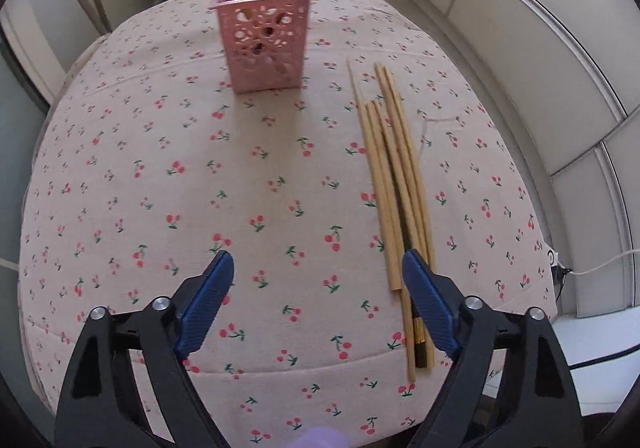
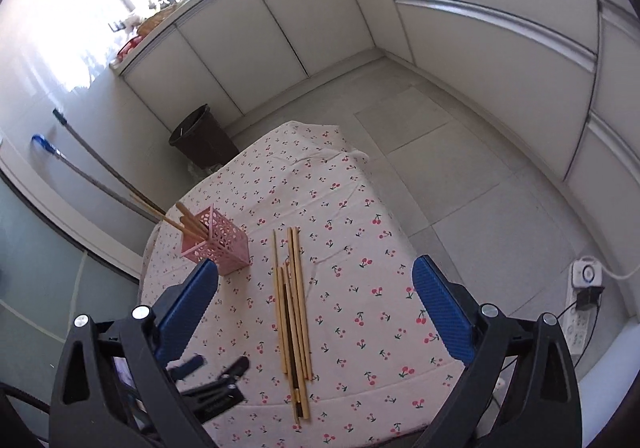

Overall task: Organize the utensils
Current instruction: 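Move both open tools back over the chopstick pile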

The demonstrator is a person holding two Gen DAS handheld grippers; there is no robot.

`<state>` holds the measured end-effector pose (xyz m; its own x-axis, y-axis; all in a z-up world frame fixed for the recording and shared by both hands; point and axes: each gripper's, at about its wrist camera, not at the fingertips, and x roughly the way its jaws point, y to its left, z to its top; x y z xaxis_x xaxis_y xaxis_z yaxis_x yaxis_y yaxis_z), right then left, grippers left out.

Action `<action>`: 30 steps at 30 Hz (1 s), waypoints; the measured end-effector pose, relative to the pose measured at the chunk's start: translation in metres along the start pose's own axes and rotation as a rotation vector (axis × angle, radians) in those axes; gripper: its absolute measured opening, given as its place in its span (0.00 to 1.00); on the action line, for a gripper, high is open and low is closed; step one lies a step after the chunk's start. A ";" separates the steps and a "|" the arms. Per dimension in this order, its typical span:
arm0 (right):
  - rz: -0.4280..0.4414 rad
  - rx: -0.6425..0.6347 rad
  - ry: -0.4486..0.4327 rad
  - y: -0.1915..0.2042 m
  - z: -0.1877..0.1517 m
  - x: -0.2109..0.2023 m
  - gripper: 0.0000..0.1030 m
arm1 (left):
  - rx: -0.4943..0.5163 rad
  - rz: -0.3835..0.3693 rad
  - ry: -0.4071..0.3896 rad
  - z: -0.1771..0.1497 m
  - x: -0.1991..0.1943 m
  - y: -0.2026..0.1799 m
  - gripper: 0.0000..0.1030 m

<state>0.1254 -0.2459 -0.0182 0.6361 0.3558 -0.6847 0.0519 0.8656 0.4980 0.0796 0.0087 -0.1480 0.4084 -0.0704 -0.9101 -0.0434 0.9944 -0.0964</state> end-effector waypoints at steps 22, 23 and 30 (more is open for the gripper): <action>0.118 0.267 0.124 -0.050 0.010 0.019 0.92 | -0.097 0.082 -0.077 0.053 0.066 -0.027 0.47; 0.116 0.268 0.126 -0.050 0.010 0.019 0.92 | -0.063 0.101 -0.076 0.052 0.067 -0.033 0.47; 0.108 0.276 0.149 -0.052 0.009 0.023 0.92 | 0.031 0.119 -0.015 0.056 0.069 -0.048 0.27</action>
<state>0.1442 -0.2861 -0.0550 0.5303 0.5055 -0.6806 0.2105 0.6992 0.6833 0.1606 -0.0395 -0.1839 0.4157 0.0491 -0.9082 -0.0642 0.9976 0.0245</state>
